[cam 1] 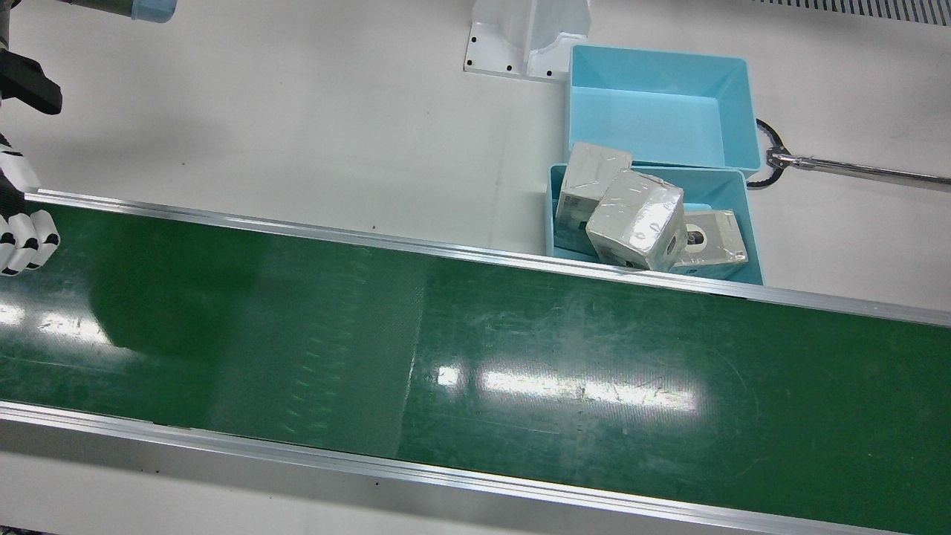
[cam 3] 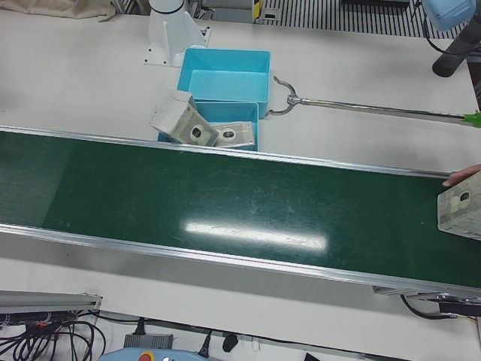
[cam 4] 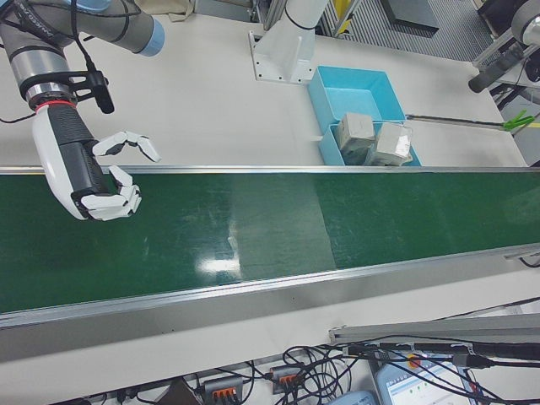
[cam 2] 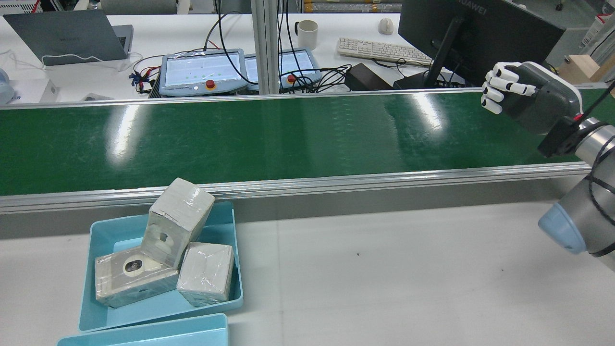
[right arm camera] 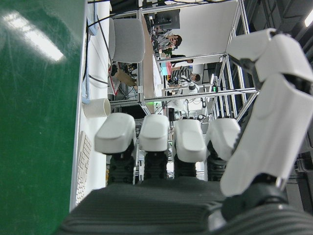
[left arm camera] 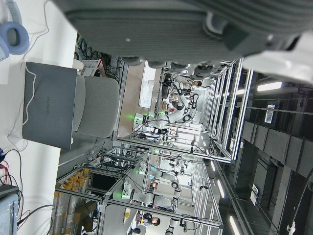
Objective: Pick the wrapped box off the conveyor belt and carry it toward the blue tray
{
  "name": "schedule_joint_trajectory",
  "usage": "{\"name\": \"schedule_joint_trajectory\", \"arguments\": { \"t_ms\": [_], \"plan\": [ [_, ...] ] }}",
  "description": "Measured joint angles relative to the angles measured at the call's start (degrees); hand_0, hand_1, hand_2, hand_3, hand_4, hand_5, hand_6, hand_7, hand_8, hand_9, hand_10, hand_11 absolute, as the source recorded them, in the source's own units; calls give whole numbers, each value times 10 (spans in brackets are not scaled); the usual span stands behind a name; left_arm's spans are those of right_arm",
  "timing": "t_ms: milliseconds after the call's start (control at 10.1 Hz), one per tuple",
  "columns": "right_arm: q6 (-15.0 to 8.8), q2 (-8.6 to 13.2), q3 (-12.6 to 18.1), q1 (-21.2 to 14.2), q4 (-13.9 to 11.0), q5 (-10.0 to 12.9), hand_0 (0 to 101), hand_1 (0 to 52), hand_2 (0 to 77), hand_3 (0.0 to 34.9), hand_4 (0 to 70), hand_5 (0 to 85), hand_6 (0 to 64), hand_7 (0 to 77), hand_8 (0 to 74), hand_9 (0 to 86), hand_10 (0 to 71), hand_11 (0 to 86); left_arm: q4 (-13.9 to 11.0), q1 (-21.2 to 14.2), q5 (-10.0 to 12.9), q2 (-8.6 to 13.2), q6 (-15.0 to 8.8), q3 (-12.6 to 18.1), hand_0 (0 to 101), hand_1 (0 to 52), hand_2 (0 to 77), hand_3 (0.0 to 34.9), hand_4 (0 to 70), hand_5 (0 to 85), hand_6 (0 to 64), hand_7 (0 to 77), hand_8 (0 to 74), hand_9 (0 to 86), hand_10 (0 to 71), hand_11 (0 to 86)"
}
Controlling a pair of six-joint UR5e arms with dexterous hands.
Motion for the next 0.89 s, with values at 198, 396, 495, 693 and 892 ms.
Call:
{"name": "schedule_joint_trajectory", "arguments": {
  "t_ms": [198, 396, 495, 693, 892],
  "plan": [
    [2, 7, -2, 13, 1, 0, 444, 22, 447, 0, 693, 704, 627, 704, 698, 698, 704, 704, 0, 0, 0, 0, 0, 0, 0, 0, 5, 0, 0, 11, 0, 5, 5, 0, 5, 0],
    [10, 18, 11, 22, -1, -7, 451, 16, 360, 0, 693, 704, 616, 698, 698, 698, 704, 704, 0, 0, 0, 0, 0, 0, 0, 0, 11, 0, 0, 11, 0, 5, 5, 0, 5, 5],
    [14, 17, 22, 25, -3, -14, 451, 16, 360, 0, 693, 704, 616, 698, 698, 698, 698, 704, 0, 0, 0, 0, 0, 0, 0, 0, 11, 0, 0, 11, 0, 5, 5, 0, 5, 0],
    [21, 16, 35, 28, -9, -20, 461, 16, 322, 0, 693, 704, 627, 693, 693, 698, 704, 704, 0, 0, 0, 0, 0, 0, 0, 0, 11, 0, 0, 11, 0, 5, 5, 0, 0, 0],
    [25, 17, 40, 32, -25, -22, 465, 22, 295, 0, 693, 704, 627, 698, 698, 698, 704, 704, 0, 0, 0, 0, 0, 0, 0, 0, 11, 0, 0, 11, 0, 5, 5, 0, 5, 0]
  ]
}}
